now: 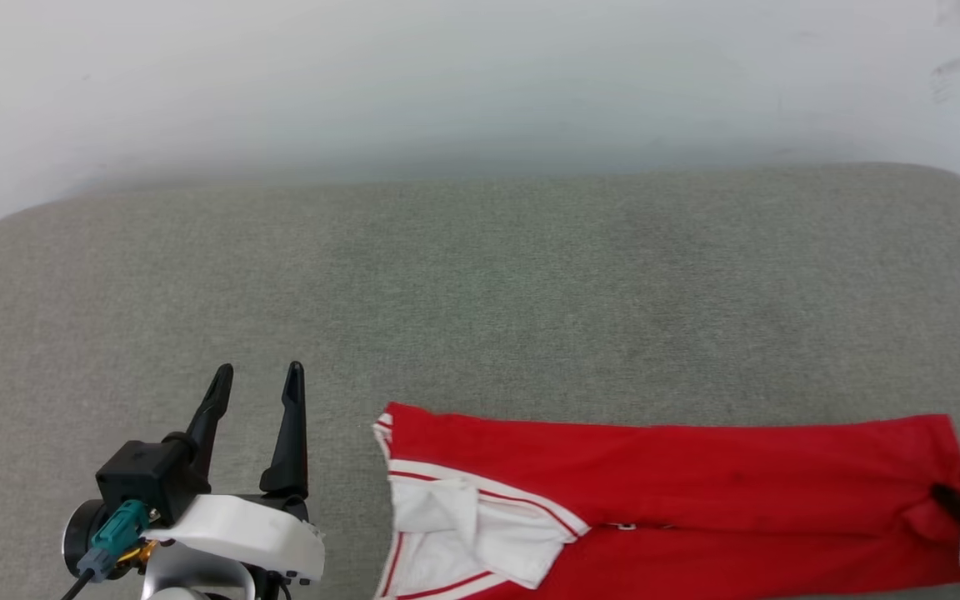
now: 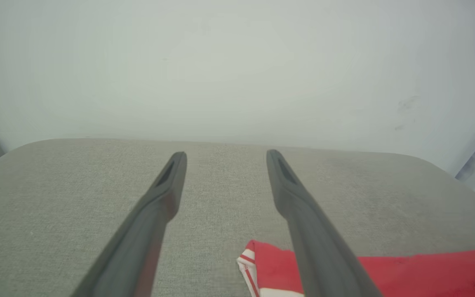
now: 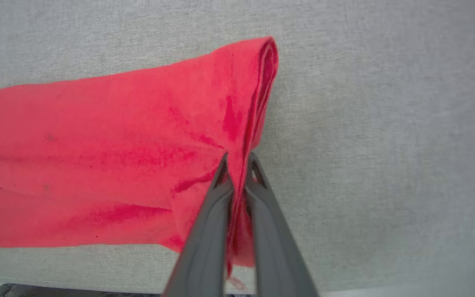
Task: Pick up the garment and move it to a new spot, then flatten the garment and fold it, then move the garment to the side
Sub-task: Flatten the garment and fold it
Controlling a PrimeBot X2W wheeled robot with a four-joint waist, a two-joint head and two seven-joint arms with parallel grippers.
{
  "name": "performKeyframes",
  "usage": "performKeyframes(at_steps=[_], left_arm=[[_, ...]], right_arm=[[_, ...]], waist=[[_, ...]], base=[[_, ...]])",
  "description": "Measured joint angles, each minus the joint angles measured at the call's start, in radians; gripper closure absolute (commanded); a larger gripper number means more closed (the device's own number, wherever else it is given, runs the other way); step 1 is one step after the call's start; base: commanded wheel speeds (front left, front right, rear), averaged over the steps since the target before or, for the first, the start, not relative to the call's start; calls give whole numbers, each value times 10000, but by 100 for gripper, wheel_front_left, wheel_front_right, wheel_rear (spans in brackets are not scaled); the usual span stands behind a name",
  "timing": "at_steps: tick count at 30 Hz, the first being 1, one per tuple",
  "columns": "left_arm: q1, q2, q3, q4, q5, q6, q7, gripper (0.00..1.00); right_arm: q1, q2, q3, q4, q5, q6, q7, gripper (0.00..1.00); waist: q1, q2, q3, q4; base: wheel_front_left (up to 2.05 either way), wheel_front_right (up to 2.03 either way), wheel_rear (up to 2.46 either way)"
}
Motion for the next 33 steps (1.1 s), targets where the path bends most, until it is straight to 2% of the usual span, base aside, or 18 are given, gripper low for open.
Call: performKeyframes(at_steps=[3, 9, 10, 12, 15, 16, 18, 22, 26, 31, 32, 33], left_arm=[[29, -19, -15, -4, -2, 15, -15, 0], [161, -31, -44, -4, -12, 56, -46, 0], [153, -38, -119, 31, -12, 13, 2, 0], [131, -40, -163, 56, -12, -25, 31, 0], [66, -79, -282, 69, -10, -42, 107, 0], [-101, -117, -401, 109, -2, -134, 213, 0], [-227, -167, -483, 165, 2, -209, 253, 0], [-510, -265, -546, 301, -2, -362, 245, 0], [-706, -397, -635, 502, -2, -477, 199, 0], [-886, -552, -740, 742, -4, -619, 148, 0], [-891, -581, -761, 784, -4, -625, 138, 0], [-895, -612, -779, 815, -2, -639, 115, 0]], right_arm=[[-10, 318, -915, -29, 84, -2, 472, 100], [-125, 1927, -2270, -238, 982, -6, 1931, 100], [-276, 2947, -2583, -395, 2075, -4, 2665, 100], [-359, 3279, -2633, -458, 2924, -4, 3091, 100], [-502, 3400, -2464, -401, 4381, -6, 3486, 100], [-570, 3409, -1507, 88, 6266, -6, 3200, 100], [-583, 3444, -681, 313, 6999, -6, 2778, 100], [-795, 3444, 1062, 631, 7833, -6, 1906, 100], [-1244, 3448, 2704, 938, 8203, -6, 968, 100], [-1724, 3452, 4180, 1714, 7981, -6, 38, 100], [-1796, 3450, 4391, 1881, 7898, -6, -142, 77], [-1868, 3453, 4558, 2000, 7810, -6, -401, 0]], waist=[[0, 0, -77, -90], [0, 0, -146, -143], [0, 0, -128, -49], [0, 0, -116, 33], [0, 0, -87, 169], [0, 0, -39, 351], [0, 0, 8, 482], [0, 0, 173, 744], [0, 0, 391, 975], [0, 0, 596, 1265], [0, 0, 625, 1310], [0, 0, 655, 1343]], base=[[0, 0, 0], [0, 0, 0], [0, 0, 0], [0, 0, 0], [0, 0, 0], [0, 0, 0], [0, 0, 0], [0, 0, 0], [0, 0, 0], [0, 0, 0], [0, 0, 0], [0, 0, 0]])
